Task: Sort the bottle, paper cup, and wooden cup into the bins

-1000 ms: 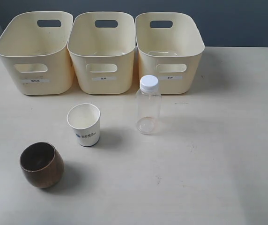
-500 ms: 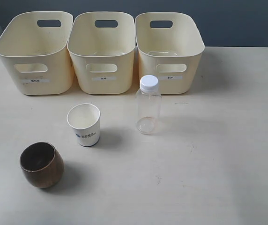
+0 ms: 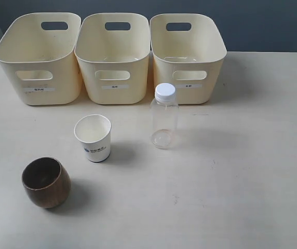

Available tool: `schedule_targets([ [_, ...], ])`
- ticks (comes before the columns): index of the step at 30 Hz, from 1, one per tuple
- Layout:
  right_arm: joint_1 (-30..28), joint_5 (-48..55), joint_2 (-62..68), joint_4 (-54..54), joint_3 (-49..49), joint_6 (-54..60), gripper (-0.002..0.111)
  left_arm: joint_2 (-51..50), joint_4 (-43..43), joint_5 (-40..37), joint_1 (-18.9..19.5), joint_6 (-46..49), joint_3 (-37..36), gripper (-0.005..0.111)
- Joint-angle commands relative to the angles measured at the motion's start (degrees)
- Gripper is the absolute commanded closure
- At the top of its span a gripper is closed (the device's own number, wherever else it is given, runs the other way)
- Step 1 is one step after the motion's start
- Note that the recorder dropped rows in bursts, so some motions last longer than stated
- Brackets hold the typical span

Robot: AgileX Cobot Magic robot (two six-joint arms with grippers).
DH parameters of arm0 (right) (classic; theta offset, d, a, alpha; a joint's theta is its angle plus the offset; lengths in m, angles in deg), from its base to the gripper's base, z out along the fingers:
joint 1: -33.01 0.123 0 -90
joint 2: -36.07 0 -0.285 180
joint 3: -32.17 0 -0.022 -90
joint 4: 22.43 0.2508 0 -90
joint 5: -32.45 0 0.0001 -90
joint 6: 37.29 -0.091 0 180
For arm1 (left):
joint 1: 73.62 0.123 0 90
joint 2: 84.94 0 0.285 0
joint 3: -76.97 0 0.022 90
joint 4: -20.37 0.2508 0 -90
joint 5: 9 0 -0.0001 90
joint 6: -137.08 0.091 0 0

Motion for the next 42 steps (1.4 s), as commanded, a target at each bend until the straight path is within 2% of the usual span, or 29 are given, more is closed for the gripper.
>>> schedule_targets([
  [1, 0.11, 14.29, 11.69, -1.96, 14.78, 2.6, 0.109, 0.29, 0.06, 0.36, -0.22, -0.08, -0.11, 0.107],
  [8, 6.84, 25.04, 26.06, -11.07, 24.43, 1.62, 0.109, 0.29, 0.06, 0.36, -0.22, -0.08, -0.11, 0.107],
  [12, 12.08, 28.1, 31.77, -17.16, 24.79, -1.47, 0.109, 0.29, 0.06, 0.36, -0.22, -0.08, -0.11, 0.107],
  [19, 19.36, 28.63, 37.84, -16.9, 24.79, -1.88, 0.108, 0.29, 0.06, 0.36, -0.22, -0.08, -0.11, 0.107],
  [22, 21.6, 28.63, 40.04, -16.31, 24.79, -2.0, 0.098, 0.29, 0.06, 0.36, -0.22, -0.08, -0.11, 0.107],
  [24, 22.84, 28.5, 41.43, -15.84, 24.79, -2.67, 0.084, 0.29, 0.06, 0.36, -0.22, -0.08, -0.11, 0.107],
  [25, 23.39, 28.4, 41.99, -15.84, 24.79, -3.2, 0.075, 0.29, 0.06, 0.36, -0.22, -0.08, -0.11, 0.107],
  [26, 24.07, 27.99, 43.25, -15.55, 24.79, -4.5, 0.057, 0.29, 0.06, 0.36, -0.22, -0.08, -0.11, 0.107],
  [28, 24.87, 26.59, 44.93, -14.42, 24.79, -5.82, 0.042, 0.29, 0.06, 0.36, -0.22, -0.08, -0.11, 0.107],
  [31, 25.11, 26.43, 47.92, -8.45, 24.79, -5.91, 0.042, 0.29, 0.06, 0.36, -0.22, -0.08, -0.11, 0.107],
  [37, 25.39, 30.38, 52.68, -4.13, 24.79, -5.91, 0.042, 0.29, 0.06, 0.36, -0.22, -0.08, -0.11, 0.107],
  [42, 26.69, 30.01, 53.97, -7.73, 24.79, -7.03, 0.042, 0.29, 0.06, 0.36, -0.22, -0.08, -0.11, 0.107],
])
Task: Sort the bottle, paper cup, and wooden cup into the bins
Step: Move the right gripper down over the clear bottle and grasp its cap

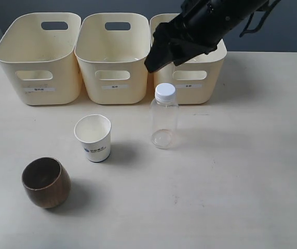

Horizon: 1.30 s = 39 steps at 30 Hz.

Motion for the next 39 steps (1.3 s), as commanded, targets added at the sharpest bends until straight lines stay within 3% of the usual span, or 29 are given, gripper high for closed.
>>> schedule_targets([
  [1, 1.27, -0.42, 0.99, -2.06, 0.52, -0.58, 0.042, 0.29, 0.06, 0.36, -0.22, -0.08, -0.11, 0.107],
  [7, 2.06, -1.2, 3.28, -8.04, 0.52, -3.56, 0.042, 0.29, 0.06, 0.36, -0.22, -0.08, -0.11, 0.107],
  [39, 3.1, -6.16, 9.46, -9.81, 0.52, -4.82, 0.042, 0.29, 0.06, 0.36, -0.22, -0.08, -0.11, 0.107],
])
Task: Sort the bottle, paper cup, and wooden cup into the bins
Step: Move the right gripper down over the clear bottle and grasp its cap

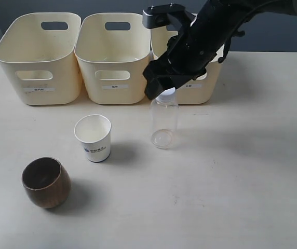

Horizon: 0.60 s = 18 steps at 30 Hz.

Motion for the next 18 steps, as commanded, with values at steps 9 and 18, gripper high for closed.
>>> schedule_targets([
  [9, 0.11, 0.51, 0.87, -4.28, 0.45, -2.19, 0.061, 0.29, 0.06, 0.36, -0.22, -0.08, -0.11, 0.107],
  [18, 0.11, 1.2, 0.09, -5.77, 0.45, -2.01, 0.109, 0.29, 0.06, 0.36, -0.22, -0.08, -0.11, 0.107],
])
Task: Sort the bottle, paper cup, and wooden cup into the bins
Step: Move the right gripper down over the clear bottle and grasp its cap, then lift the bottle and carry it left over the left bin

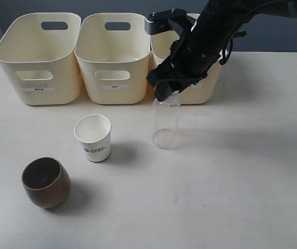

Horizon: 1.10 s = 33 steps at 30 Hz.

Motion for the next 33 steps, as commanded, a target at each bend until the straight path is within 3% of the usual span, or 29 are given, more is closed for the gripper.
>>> schedule_targets([
  [1, -0.11, -0.15, -1.13, -1.3, 0.22, 1.04, 0.109, 0.29, 0.06, 0.36, -0.22, -0.08, -0.11, 0.107],
  [7, -0.11, -1.52, -4.95, -1.9, 3.98, 1.23, 0.109, 0.29, 0.06, 0.36, -0.22, -0.08, -0.11, 0.107],
  [13, 1.53, -1.98, -6.39, -1.85, 15.96, 2.28, 0.109, 0.29, 0.06, 0.36, -0.22, -0.08, -0.11, 0.107],
  [21, 6.18, -0.32, 2.63, -1.84, 33.9, 4.24, 0.109, 0.29, 0.06, 0.36, -0.22, -0.08, -0.11, 0.107],
  [33, 12.35, -4.62, 13.81, -2.06, 48.01, 7.5, 0.109, 0.29, 0.06, 0.36, -0.22, -0.08, -0.11, 0.107],
])
